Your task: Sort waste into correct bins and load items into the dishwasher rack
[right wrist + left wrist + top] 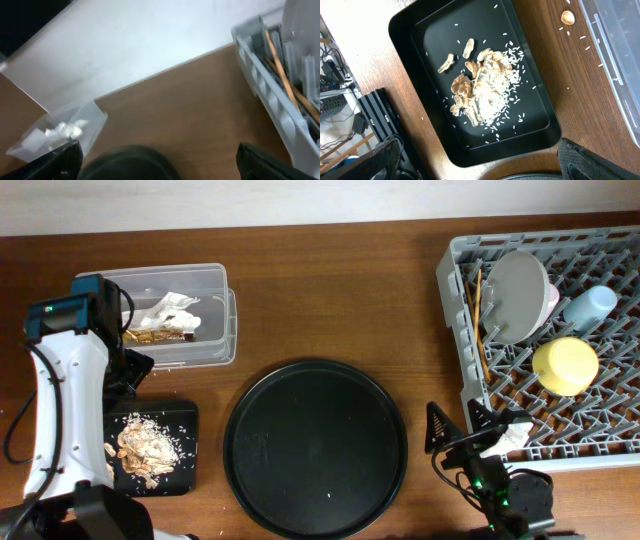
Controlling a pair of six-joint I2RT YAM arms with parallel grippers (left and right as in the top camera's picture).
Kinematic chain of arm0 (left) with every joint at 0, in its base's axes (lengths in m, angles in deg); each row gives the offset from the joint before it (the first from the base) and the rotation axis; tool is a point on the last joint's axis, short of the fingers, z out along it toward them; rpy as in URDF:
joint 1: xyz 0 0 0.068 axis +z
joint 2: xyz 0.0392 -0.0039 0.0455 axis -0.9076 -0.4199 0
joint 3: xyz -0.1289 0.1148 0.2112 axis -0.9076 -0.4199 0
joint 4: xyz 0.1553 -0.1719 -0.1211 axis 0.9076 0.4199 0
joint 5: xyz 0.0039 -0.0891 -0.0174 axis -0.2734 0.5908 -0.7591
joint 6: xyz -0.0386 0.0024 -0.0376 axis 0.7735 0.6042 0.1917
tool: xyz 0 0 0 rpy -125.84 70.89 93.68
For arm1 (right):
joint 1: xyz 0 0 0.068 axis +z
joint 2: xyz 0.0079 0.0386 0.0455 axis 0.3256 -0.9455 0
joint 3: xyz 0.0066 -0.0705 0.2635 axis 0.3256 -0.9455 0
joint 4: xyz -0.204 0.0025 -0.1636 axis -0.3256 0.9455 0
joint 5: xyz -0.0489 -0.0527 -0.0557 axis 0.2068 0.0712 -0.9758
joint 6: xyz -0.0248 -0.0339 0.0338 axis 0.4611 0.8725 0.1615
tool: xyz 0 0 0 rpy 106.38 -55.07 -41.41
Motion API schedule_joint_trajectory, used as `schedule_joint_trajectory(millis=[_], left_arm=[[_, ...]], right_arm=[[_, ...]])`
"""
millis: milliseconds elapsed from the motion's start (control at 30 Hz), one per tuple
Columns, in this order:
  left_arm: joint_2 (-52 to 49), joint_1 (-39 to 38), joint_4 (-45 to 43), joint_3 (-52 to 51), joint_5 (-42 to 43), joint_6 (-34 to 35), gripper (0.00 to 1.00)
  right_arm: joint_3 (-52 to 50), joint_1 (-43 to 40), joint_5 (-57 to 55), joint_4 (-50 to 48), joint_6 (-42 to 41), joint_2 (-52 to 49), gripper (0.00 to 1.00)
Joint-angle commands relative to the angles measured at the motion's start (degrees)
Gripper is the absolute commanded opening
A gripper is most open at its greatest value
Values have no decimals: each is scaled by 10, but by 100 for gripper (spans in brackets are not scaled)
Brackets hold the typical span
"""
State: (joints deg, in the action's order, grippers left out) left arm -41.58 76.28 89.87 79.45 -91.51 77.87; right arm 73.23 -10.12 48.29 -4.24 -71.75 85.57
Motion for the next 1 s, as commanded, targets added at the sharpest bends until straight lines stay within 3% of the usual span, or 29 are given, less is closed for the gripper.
schedule_joint_trajectory(millis=[0, 267, 833, 967], left_arm=[[11, 2, 1, 9, -2, 2, 99], [11, 2, 1, 9, -2, 2, 99], [11, 2, 1, 9, -2, 2, 99], [11, 2, 1, 9, -2, 2, 99]], right_arm=[[-24, 4, -16, -42, 6, 6, 99], [-59, 4, -23, -125, 36, 6, 99], [-59, 4, -67, -51, 196, 6, 99], [-59, 4, -67, -52, 201, 6, 99]])
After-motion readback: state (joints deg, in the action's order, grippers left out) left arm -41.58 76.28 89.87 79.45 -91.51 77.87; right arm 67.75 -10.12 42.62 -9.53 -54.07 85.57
